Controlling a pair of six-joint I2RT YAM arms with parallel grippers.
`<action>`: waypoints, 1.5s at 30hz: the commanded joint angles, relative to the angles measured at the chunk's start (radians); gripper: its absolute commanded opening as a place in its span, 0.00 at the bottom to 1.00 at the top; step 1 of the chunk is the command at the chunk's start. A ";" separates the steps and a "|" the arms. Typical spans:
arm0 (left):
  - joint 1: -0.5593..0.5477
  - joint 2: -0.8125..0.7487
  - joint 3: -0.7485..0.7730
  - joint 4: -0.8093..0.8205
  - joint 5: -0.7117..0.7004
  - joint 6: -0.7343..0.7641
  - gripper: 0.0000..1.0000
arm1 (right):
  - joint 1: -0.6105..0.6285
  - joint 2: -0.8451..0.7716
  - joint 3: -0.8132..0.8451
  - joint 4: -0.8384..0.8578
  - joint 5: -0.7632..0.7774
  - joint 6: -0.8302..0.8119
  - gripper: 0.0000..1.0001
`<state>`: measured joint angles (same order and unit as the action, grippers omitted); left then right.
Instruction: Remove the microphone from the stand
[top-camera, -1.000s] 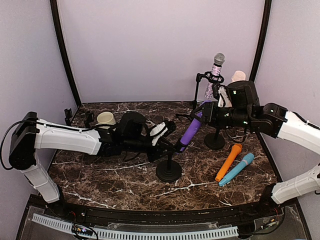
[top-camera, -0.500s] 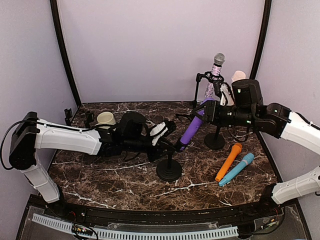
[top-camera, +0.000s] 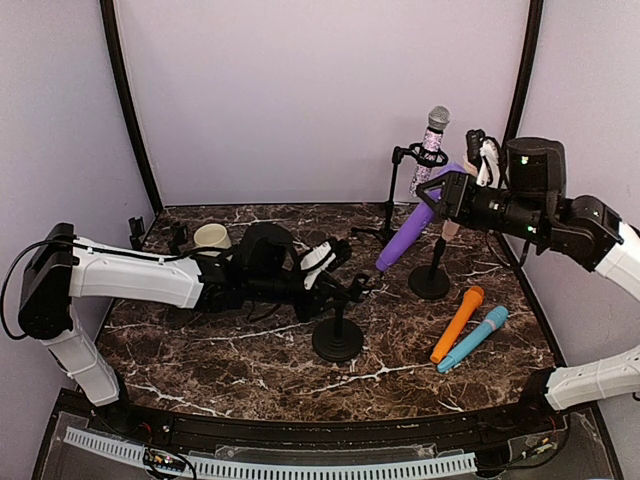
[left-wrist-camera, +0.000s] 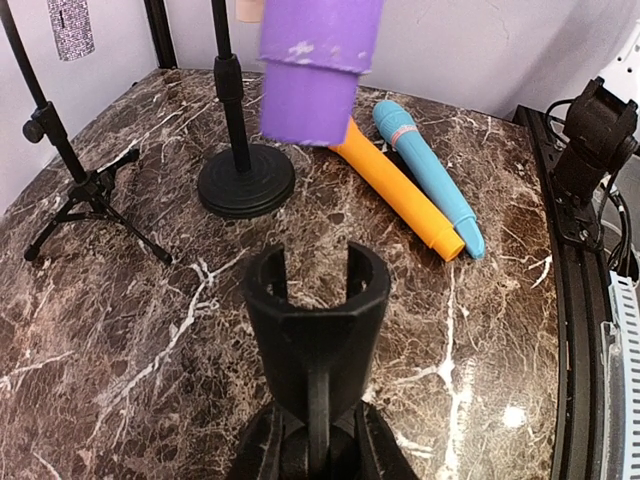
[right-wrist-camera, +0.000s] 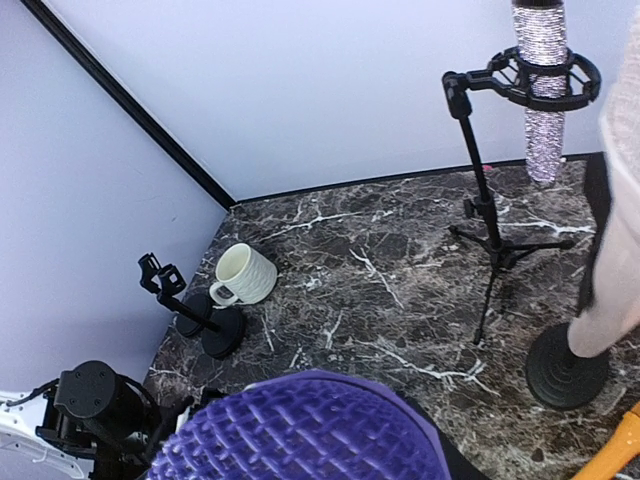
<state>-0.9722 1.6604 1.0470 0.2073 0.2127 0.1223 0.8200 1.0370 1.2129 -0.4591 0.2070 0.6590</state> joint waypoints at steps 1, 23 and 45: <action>0.032 -0.015 0.006 -0.145 -0.059 -0.047 0.00 | -0.008 -0.061 0.066 -0.179 0.109 0.015 0.27; 0.351 -0.309 -0.125 -0.472 -0.276 -0.170 0.00 | -0.424 -0.144 -0.158 -0.380 -0.060 0.058 0.26; 0.627 -0.252 -0.185 -0.214 -0.353 -0.140 0.00 | -0.795 -0.139 -0.313 -0.341 -0.564 0.044 0.27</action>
<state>-0.3946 1.3815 0.8680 0.0223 -0.0757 -0.0559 0.0608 0.8997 0.9371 -0.8886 -0.1917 0.6903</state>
